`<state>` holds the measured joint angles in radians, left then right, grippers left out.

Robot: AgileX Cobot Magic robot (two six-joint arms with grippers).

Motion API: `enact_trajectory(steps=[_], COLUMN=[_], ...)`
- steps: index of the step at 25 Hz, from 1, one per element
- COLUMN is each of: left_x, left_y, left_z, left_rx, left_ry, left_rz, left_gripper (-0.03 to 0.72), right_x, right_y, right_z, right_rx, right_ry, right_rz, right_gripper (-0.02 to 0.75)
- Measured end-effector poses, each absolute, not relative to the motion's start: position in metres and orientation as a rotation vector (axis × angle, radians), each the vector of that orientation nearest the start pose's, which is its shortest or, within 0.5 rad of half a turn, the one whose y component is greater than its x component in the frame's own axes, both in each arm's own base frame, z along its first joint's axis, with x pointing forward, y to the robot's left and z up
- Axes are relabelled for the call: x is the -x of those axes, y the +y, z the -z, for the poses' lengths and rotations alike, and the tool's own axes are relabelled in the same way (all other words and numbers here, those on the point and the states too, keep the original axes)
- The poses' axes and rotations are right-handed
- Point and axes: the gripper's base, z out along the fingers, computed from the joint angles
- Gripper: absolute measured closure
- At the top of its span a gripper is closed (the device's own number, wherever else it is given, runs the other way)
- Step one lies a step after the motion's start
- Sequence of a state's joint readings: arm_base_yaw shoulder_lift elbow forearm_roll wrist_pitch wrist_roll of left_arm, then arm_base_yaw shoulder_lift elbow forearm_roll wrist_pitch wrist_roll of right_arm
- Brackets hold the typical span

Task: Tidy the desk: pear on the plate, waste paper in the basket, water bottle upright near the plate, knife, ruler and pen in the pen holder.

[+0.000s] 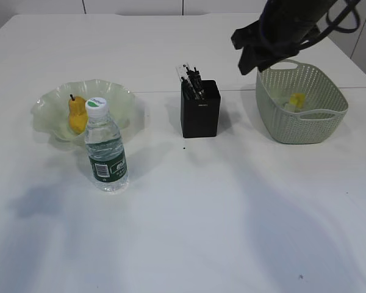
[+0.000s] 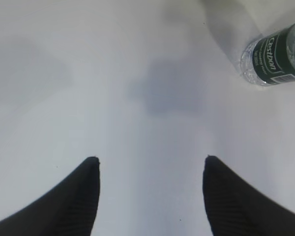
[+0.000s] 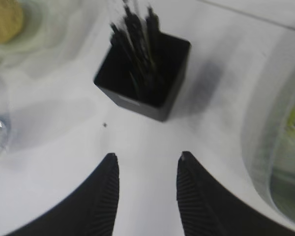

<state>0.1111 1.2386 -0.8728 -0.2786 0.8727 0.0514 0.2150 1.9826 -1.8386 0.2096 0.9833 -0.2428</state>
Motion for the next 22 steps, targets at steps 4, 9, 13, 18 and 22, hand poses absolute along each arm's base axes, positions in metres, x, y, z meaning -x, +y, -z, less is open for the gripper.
enact_trajectory(steps=[4, 9, 13, 18, 22], left_x=[-0.23, -0.227, -0.216, -0.197, -0.178], left_y=[0.007, 0.009, 0.011, 0.01, 0.008], left_z=[-0.274, -0.273, -0.282, -0.3, -0.313], left_rx=[0.258, 0.223, 0.186, 0.157, 0.14], left_ry=[2.681, 2.717, 2.709, 2.659, 2.631], left_rz=[0.288, 0.233, 0.181, 0.151, 0.147], left_gripper=[0.222, 0.222, 0.222, 0.222, 0.222], right_x=[-0.411, -0.384, -0.355, -0.314, -0.286], right_y=[0.095, 0.085, 0.074, 0.063, 0.057], right_z=[-0.315, -0.336, -0.335, -0.317, -0.301], right_rx=[0.442, 0.423, 0.438, 0.471, 0.503], right_ry=[2.678, 2.687, 2.725, 2.78, 2.806], right_rz=[-0.113, -0.059, 0.01, 0.048, 0.054], right_gripper=[0.445, 0.444, 0.444, 0.444, 0.444])
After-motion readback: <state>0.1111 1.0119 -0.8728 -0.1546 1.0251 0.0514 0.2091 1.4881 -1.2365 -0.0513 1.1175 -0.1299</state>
